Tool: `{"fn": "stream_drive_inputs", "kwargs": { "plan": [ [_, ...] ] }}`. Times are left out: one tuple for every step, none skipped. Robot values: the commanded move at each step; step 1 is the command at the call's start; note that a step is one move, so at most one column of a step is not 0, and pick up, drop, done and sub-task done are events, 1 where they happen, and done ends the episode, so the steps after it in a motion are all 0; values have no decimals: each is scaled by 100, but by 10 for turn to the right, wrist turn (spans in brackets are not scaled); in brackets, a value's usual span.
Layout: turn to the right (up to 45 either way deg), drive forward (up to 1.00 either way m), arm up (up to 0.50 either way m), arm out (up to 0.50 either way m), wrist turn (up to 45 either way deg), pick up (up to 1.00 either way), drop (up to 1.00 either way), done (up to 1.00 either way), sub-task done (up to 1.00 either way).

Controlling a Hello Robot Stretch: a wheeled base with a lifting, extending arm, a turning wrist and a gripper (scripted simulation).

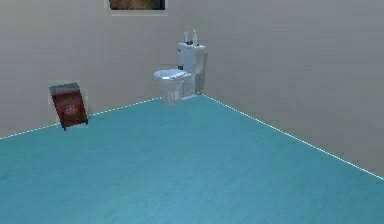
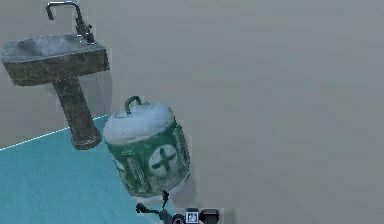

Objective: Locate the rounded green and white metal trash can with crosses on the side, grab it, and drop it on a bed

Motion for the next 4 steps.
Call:
{"fn": "stream_drive_inputs", "kwargs": {
  "plan": [
    [0,0,38,0,0,0,0,0,0],
    [0,0,0,0,-450,0,0,0,0],
    [0,0,0,0,-450,0,0,0,0],
    [0,0,0,0,-60,0,0,0,0]
  ]
}}
